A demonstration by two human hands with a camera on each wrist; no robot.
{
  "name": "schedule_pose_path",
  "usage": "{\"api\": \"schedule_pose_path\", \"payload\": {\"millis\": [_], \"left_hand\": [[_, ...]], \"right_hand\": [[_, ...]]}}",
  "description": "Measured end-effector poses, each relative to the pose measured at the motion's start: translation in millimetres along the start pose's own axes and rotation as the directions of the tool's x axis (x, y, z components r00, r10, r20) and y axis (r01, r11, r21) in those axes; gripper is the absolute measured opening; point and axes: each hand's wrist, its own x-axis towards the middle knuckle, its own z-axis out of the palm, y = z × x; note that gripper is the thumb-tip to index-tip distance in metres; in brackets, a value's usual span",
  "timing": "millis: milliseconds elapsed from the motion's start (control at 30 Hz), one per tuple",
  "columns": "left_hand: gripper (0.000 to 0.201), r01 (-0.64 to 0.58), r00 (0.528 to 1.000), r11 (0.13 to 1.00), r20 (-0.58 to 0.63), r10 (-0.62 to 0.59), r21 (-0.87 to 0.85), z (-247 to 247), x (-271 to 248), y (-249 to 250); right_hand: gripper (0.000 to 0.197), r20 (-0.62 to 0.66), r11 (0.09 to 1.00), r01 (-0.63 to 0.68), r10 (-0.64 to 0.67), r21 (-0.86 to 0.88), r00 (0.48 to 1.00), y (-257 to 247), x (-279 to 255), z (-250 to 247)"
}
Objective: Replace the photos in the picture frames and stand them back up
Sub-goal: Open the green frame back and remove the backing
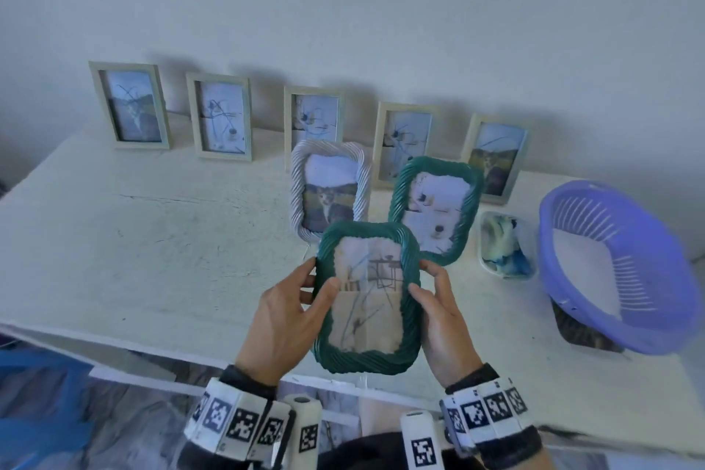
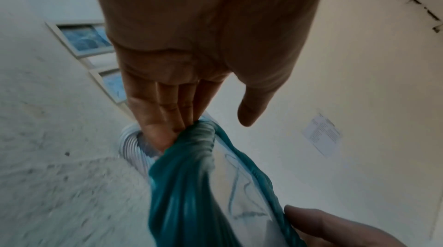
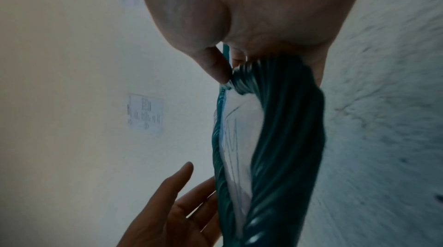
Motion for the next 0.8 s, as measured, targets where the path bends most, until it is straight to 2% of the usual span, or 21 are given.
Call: {"api": "schedule_pose_path", "payload": {"millis": [67,100,233,267,333,433,500,567,667,767,800], "left_hand": [[0.036,-0.010,0.999,0.999,0.037,0.009,0.040,11.3,-6.2,-3.7],[0.043,-0.005,0.998,0.997,0.059,0.001,0.075,16.1,-8.8,-5.8],[0.104,0.089,0.985,0.987,0.137,-0.107,0.131,31.7,-16.5,-4.6],[0.114,0.096,0.979,0.987,0.168,-0.117,0.131,35.3,-19.4,-0.9],[0.121,0.112,0.967,0.989,0.221,-0.130,0.094,44.0,-24.5,3.3],[0.128,0.130,0.958,0.989,0.268,-0.107,-0.069,58.7,-28.8,4.9],[0.129,0.137,0.956,0.969,0.285,-0.075,-0.205,67.2,-31.6,8.5],[0.122,0.156,0.958,0.927,0.283,-0.056,-0.342,72.0,-34.3,9.9],[0.111,0.179,0.957,0.845,0.288,-0.031,-0.504,71.0,-36.4,3.3],[0.093,0.249,0.940,0.715,0.340,-0.017,-0.653,66.0,-37.6,-0.6],[0.087,0.268,0.934,0.702,0.356,-0.021,-0.660,65.3,-37.8,0.0]], "right_hand": [[0.025,-0.054,0.999,-0.004,0.006,0.033,0.999,7.0,-11.5,-8.9],[0.026,-0.074,0.999,-0.008,0.011,0.051,0.997,9.6,-16.5,-11.5],[0.030,-0.104,0.998,0.027,-0.020,0.064,0.994,13.1,-32.9,-15.5],[0.031,-0.102,0.998,0.039,-0.033,0.052,0.994,13.4,-37.2,-16.1],[0.031,-0.089,0.997,0.070,-0.067,0.023,0.994,13.7,-45.0,-16.5],[0.030,-0.086,0.994,0.108,-0.110,-0.022,0.990,14.7,-53.3,-13.0],[0.044,-0.035,0.996,0.086,-0.086,0.001,0.996,14.1,-58.0,-9.3],[0.048,0.014,0.999,0.044,-0.044,0.017,0.999,10.4,-62.0,-5.4],[0.032,-0.049,0.998,0.066,-0.067,-0.009,0.997,7.8,-61.6,-3.7],[0.021,-0.165,0.984,0.061,-0.088,-0.167,0.982,12.1,-57.5,-8.0],[0.020,-0.175,0.982,0.036,-0.069,-0.187,0.982,14.7,-57.8,-9.5]]}}
